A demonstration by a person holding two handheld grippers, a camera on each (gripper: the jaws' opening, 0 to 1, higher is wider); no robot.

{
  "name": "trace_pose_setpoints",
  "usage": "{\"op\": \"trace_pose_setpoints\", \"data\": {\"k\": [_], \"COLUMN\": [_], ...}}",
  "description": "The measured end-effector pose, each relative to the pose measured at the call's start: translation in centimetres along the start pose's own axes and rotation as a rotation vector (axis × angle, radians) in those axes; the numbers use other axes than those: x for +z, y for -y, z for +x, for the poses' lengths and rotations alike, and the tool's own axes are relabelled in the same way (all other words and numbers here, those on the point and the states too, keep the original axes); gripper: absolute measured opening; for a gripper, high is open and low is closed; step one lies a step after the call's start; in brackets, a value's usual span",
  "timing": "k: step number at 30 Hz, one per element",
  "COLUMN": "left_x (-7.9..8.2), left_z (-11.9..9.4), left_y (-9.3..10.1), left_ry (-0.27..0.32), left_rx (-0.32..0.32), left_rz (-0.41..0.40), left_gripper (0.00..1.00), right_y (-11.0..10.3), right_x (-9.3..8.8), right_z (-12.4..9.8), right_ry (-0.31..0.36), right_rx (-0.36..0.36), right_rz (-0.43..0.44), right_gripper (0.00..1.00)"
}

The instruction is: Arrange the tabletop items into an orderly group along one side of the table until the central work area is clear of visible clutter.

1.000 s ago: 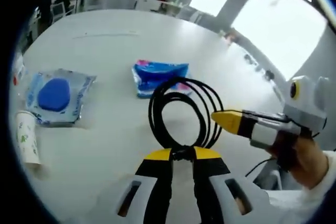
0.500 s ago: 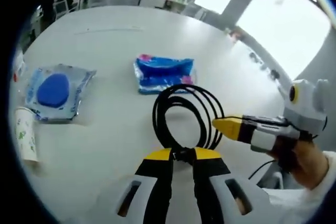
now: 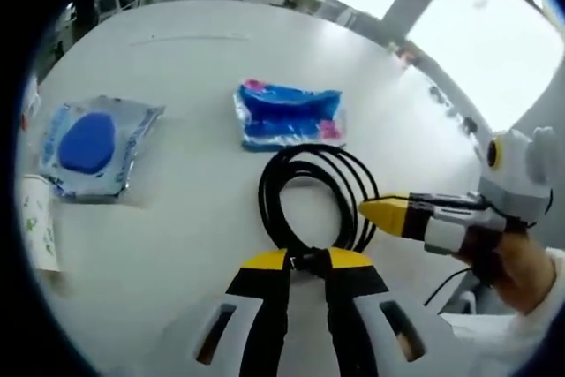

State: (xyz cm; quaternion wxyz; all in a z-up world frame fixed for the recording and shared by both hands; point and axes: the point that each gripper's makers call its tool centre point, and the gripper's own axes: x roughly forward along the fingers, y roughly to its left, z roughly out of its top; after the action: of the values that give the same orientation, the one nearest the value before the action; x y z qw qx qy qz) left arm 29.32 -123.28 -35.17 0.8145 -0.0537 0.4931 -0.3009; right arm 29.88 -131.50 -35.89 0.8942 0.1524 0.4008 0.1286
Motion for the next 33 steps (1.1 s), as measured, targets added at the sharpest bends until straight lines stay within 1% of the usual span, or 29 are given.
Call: {"op": "trace_pose_setpoints", "data": {"k": [7, 10, 14, 21, 30, 33], "left_x": [-0.30, -0.43, -0.42, -0.46, -0.44, -0.44], "left_z": [0.38, 0.39, 0.67, 0.80, 0.77, 0.72], "left_y": [-0.56, -0.66, -0.76, -0.72, -0.63, -0.59], "left_ry": [-0.011, -0.014, -0.004, 0.001, 0.012, 0.023], "left_rx": [0.012, 0.013, 0.011, 0.007, 0.006, 0.010], "left_rz": [-0.023, -0.025, -0.033, -0.051, -0.046, -0.024], "left_gripper": [0.12, 0.12, 0.13, 0.13, 0.13, 0.13], "right_y": [0.27, 0.27, 0.22, 0.33, 0.30, 0.22], "right_x": [-0.58, -0.57, -0.55, -0.54, -0.53, -0.46], "right_z": [0.54, 0.68, 0.61, 0.66, 0.69, 0.62], "right_ry": [-0.021, -0.020, -0.026, -0.032, -0.037, -0.031], "right_rx": [-0.001, 0.001, 0.001, 0.006, 0.004, -0.004], "right_rz": [0.005, 0.014, 0.000, 0.003, -0.006, -0.035], "right_gripper": [0.02, 0.02, 0.02, 0.02, 0.02, 0.03]}}
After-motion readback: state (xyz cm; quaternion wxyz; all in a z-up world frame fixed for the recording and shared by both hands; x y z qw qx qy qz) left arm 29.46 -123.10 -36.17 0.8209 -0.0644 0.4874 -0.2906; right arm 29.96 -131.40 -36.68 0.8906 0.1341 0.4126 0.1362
